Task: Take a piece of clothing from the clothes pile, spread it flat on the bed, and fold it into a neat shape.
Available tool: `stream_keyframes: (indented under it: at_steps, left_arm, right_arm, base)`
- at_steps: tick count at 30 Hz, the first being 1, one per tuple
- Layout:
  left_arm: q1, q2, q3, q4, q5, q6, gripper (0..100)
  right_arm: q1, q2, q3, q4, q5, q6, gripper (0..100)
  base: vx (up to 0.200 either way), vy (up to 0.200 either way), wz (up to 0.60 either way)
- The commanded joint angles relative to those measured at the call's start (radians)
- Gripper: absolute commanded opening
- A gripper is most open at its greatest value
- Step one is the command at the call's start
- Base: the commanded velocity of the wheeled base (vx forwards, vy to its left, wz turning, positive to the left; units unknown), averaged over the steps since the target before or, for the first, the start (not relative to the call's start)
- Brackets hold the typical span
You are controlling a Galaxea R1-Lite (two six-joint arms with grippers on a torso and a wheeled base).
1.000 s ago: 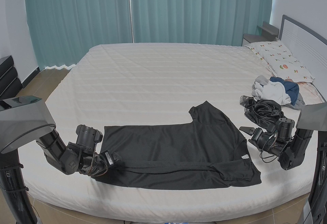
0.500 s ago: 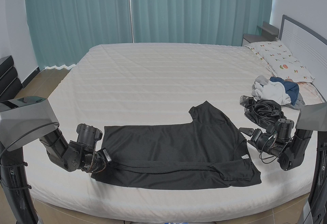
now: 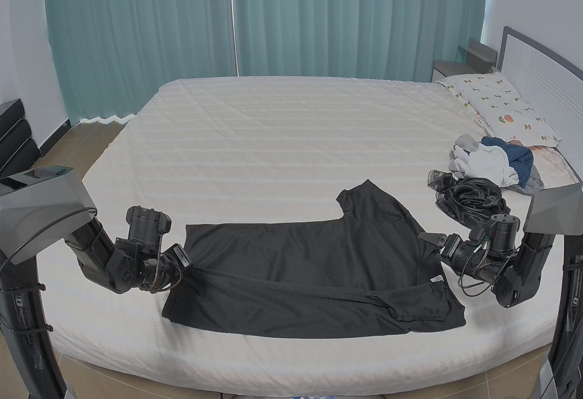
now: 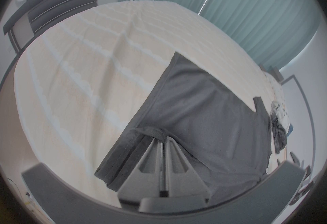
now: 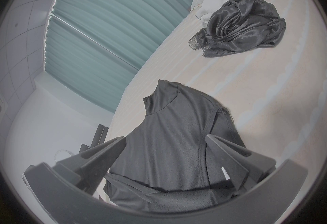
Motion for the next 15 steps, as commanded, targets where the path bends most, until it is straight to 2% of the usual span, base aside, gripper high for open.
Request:
stream_keyframes:
  at_steps: [1, 6, 15]
  left_arm:
    - [0.013, 0.015, -0.014, -0.001, -0.002, -0.003, 0]
    - [0.021, 0.036, -0.023, -0.004, -0.041, -0.025, 0]
    - [0.021, 0.041, -0.023, -0.004, -0.044, -0.023, 0]
  right_arm:
    - [0.002, 0.0, 0.003, 0.0, 0.001, 0.0, 100]
    - [0.002, 0.002, 0.015, 0.015, 0.001, -0.018, 100]
    - [-0.01, 0.02, 0.023, 0.11, 0.004, -0.144, 100]
  base:
    - [0.0, 0.0, 0.0]
    - [0.0, 0.0, 0.0]
    - [0.0, 0.0, 0.0]
